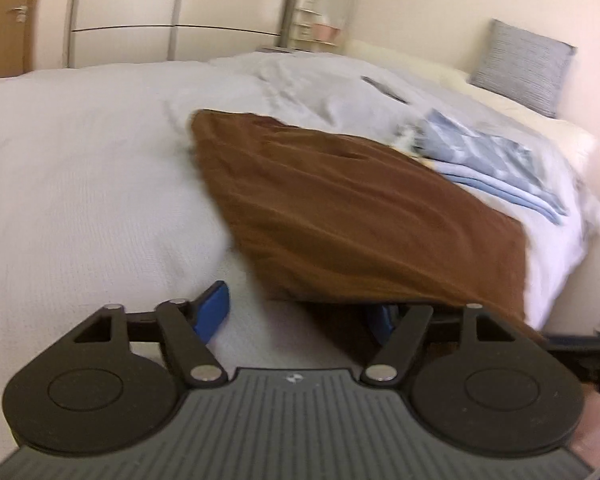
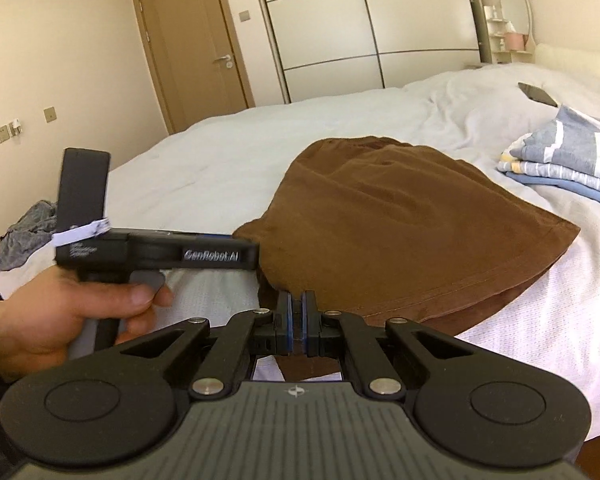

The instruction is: Fold clothes

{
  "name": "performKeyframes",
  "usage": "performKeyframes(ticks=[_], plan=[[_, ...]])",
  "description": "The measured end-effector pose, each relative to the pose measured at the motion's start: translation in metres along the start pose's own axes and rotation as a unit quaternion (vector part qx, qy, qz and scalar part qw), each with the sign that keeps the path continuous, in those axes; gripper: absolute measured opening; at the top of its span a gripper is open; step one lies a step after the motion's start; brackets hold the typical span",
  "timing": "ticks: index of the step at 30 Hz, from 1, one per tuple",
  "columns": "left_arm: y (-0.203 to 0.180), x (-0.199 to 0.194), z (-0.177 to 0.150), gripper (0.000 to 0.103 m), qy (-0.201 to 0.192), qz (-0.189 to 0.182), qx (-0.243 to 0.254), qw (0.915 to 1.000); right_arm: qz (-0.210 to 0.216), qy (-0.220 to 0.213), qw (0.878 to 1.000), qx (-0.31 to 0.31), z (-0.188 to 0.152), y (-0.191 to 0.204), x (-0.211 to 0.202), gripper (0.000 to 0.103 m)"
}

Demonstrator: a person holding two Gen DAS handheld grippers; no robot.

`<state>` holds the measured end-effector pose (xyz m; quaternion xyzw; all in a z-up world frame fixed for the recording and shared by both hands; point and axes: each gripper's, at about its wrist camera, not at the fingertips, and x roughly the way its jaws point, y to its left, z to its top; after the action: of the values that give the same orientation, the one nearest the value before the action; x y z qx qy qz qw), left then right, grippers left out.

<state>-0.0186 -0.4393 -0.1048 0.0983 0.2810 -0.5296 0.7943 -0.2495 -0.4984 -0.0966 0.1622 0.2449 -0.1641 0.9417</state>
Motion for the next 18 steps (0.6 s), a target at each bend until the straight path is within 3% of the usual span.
performKeyframes(ticks=[1,2,5,6,9,13,18], plan=[[0.003,-0.002,0.001,0.049,0.002,0.012,0.004,0.9999,-0.002,0.002,1.0,-0.002,-0.001,0.001,0.0,0.004],[0.006,-0.004,0.001,0.046,0.003,0.024,0.008,0.9997,-0.002,0.005,1.0,-0.007,-0.003,0.002,-0.001,0.004],[0.013,-0.02,-0.003,0.046,0.004,0.041,0.05,0.9979,0.009,0.023,0.999,-0.032,-0.008,0.008,0.003,0.007],[0.015,-0.025,-0.005,0.045,0.004,0.047,0.065,0.9967,0.008,0.026,0.999,-0.042,-0.011,0.011,0.004,0.013],[0.028,-0.031,-0.012,0.045,0.009,0.066,0.07,0.9953,0.0,0.033,0.997,-0.068,-0.017,0.016,0.007,0.026],[0.035,-0.043,-0.012,0.043,-0.005,0.056,0.069,0.996,-0.033,0.04,0.991,-0.12,-0.025,0.023,0.011,0.04],[0.02,-0.052,-0.015,0.044,-0.018,0.045,0.114,0.9923,-0.038,0.055,0.983,-0.171,-0.031,0.029,0.028,0.041]])
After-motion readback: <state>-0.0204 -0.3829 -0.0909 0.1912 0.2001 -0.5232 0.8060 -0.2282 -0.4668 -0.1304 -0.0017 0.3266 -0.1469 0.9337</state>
